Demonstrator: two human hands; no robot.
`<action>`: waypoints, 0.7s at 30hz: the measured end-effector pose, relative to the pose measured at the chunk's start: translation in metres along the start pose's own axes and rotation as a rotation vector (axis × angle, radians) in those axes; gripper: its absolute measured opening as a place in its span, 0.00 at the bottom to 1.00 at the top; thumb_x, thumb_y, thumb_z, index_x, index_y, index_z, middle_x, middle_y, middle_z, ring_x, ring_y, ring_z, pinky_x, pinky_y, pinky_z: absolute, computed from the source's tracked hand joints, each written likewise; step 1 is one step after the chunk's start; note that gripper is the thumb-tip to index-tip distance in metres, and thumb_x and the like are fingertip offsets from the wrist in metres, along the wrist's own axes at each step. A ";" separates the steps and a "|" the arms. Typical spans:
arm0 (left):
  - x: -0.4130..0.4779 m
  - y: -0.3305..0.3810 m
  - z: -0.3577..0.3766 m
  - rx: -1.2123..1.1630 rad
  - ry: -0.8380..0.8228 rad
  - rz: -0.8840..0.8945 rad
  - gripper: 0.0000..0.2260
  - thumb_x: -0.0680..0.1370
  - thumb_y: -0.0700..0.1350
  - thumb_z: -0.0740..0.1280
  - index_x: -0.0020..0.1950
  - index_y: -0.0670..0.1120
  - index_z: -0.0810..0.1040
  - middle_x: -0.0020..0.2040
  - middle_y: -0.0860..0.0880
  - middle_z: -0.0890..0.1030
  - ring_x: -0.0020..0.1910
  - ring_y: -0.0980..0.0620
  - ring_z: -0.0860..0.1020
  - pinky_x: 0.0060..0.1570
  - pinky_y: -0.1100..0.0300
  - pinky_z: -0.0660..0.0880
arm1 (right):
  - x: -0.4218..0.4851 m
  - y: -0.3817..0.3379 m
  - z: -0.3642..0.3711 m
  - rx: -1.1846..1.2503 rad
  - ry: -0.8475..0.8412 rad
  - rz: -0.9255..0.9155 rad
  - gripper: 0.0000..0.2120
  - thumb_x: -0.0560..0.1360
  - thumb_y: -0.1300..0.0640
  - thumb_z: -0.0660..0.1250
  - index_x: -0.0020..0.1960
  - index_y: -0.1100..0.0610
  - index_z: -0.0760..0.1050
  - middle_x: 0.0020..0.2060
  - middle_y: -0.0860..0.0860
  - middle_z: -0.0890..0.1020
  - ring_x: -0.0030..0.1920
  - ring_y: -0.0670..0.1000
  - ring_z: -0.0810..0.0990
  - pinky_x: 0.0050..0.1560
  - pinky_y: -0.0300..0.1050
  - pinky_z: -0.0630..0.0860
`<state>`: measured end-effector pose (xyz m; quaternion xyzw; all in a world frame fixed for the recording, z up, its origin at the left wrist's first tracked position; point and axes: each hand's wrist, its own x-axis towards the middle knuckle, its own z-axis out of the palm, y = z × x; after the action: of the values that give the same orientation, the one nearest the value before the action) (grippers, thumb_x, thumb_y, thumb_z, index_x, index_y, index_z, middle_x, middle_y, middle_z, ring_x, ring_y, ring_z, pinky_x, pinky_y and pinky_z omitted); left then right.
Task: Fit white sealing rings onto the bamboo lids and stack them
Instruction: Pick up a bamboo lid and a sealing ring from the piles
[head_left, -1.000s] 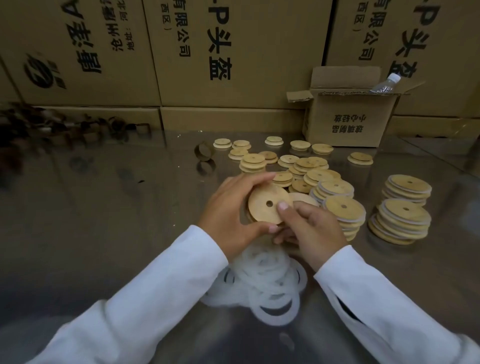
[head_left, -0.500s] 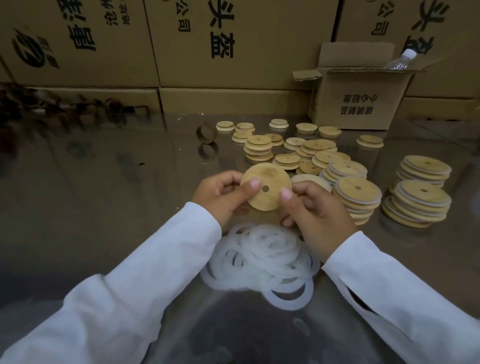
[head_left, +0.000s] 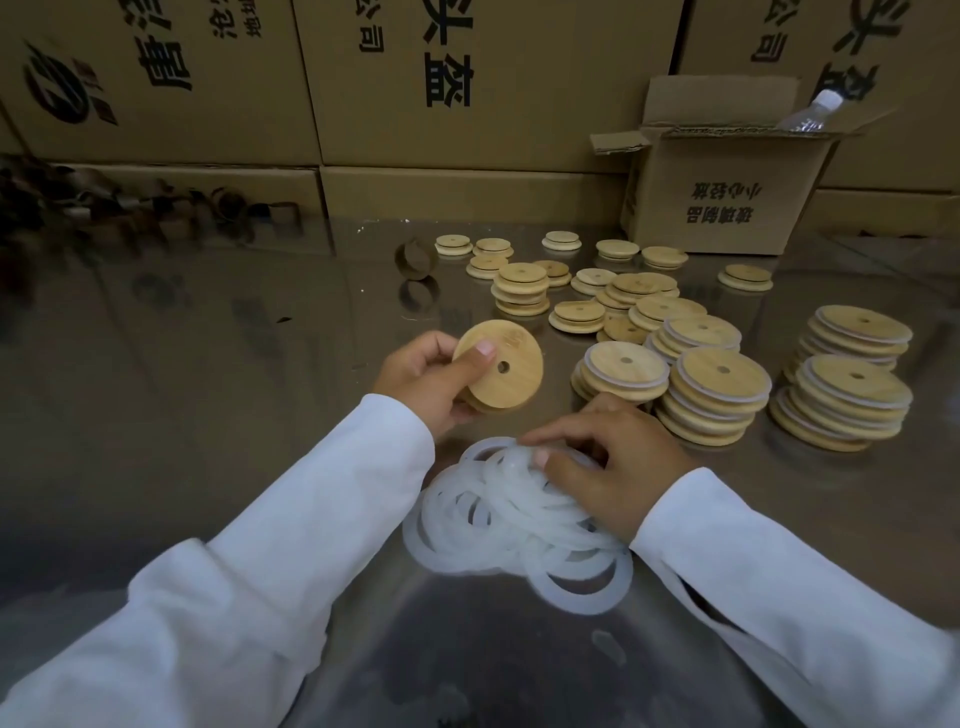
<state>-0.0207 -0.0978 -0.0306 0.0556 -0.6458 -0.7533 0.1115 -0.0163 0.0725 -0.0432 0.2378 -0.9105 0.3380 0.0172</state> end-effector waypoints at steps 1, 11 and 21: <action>0.000 0.000 0.000 -0.043 -0.005 -0.019 0.07 0.75 0.40 0.66 0.37 0.42 0.72 0.39 0.44 0.80 0.40 0.48 0.80 0.35 0.59 0.80 | 0.000 -0.001 0.000 -0.003 -0.008 -0.014 0.08 0.73 0.50 0.66 0.50 0.40 0.79 0.42 0.45 0.70 0.46 0.44 0.70 0.44 0.36 0.66; 0.001 -0.002 0.000 -0.133 -0.030 -0.087 0.08 0.76 0.40 0.64 0.37 0.42 0.71 0.42 0.43 0.79 0.43 0.47 0.80 0.38 0.54 0.81 | 0.002 -0.004 0.001 -0.110 -0.078 -0.062 0.11 0.77 0.51 0.61 0.55 0.39 0.76 0.40 0.42 0.65 0.50 0.47 0.67 0.52 0.43 0.68; -0.001 0.003 -0.003 -0.201 0.005 -0.130 0.09 0.76 0.40 0.64 0.37 0.40 0.71 0.40 0.43 0.80 0.39 0.47 0.81 0.34 0.53 0.81 | -0.001 -0.009 -0.006 0.232 0.161 -0.112 0.10 0.70 0.59 0.70 0.38 0.44 0.78 0.38 0.47 0.79 0.40 0.44 0.76 0.42 0.33 0.72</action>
<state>-0.0189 -0.1004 -0.0282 0.0876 -0.5617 -0.8198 0.0690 -0.0116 0.0709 -0.0328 0.2607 -0.8464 0.4572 0.0813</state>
